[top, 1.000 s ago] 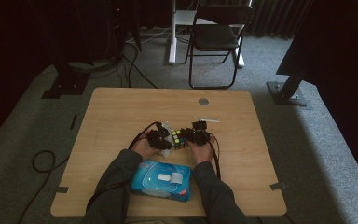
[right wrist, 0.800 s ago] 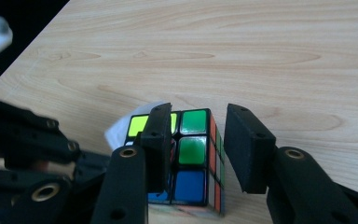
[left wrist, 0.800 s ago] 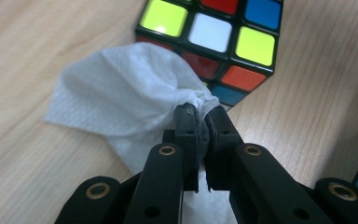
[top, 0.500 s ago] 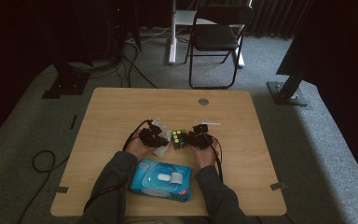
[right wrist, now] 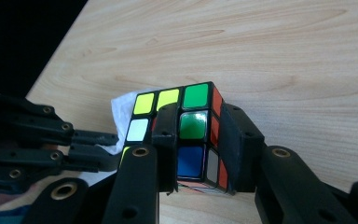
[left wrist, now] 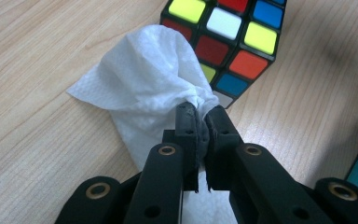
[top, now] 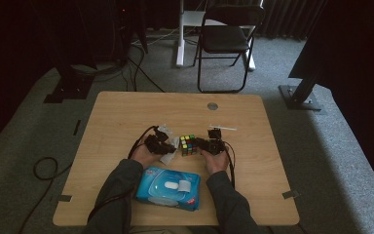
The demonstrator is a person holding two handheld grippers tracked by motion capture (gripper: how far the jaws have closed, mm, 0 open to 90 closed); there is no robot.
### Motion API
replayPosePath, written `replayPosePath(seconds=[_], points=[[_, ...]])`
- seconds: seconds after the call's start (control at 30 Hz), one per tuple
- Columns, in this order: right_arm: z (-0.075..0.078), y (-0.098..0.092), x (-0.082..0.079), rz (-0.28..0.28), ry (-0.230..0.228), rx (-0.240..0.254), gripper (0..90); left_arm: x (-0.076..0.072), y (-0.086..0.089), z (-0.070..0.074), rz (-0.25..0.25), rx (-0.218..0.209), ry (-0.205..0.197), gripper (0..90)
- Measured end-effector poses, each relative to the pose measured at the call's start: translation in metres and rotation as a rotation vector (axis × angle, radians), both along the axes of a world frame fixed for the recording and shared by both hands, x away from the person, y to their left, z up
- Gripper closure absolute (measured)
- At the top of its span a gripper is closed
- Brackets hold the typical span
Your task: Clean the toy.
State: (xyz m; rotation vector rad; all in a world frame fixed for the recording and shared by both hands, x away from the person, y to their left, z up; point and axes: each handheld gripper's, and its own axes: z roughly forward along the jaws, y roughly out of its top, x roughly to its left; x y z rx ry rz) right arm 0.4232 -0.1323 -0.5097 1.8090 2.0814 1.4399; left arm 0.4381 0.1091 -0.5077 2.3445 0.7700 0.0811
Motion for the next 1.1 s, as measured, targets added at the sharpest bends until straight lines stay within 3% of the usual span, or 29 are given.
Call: replayPosePath(seconds=[0.1,0.17,0.43,0.57,0.7,0.93,1.1], points=[[-0.005,-0.01,0.004,-0.012,0.035,0.084,69.4,0.0,0.0,0.0,-0.002,0.002,0.0,85.5],[-0.006,-0.017,0.005,-0.025,0.038,0.104,70.7,0.001,0.0,0.0,-0.002,0.001,0.001,85.5],[0.006,-0.018,0.006,-0.055,-0.009,-0.06,73.4,0.002,-0.002,0.002,-0.003,0.001,-0.004,85.5],[0.005,-0.017,0.01,-0.072,0.019,-0.145,73.9,0.002,-0.004,0.003,-0.006,0.003,-0.006,85.5],[0.0,-0.018,0.009,-0.076,0.015,-0.125,69.5,0.002,-0.004,0.003,-0.002,0.003,-0.012,85.4],[0.011,-0.013,0.002,-0.081,-0.061,-0.121,64.6,0.003,-0.005,0.005,0.002,0.0,-0.018,85.5],[0.011,-0.008,0.001,-0.052,-0.055,-0.112,62.9,0.005,-0.007,0.009,0.001,-0.009,-0.029,85.5]])
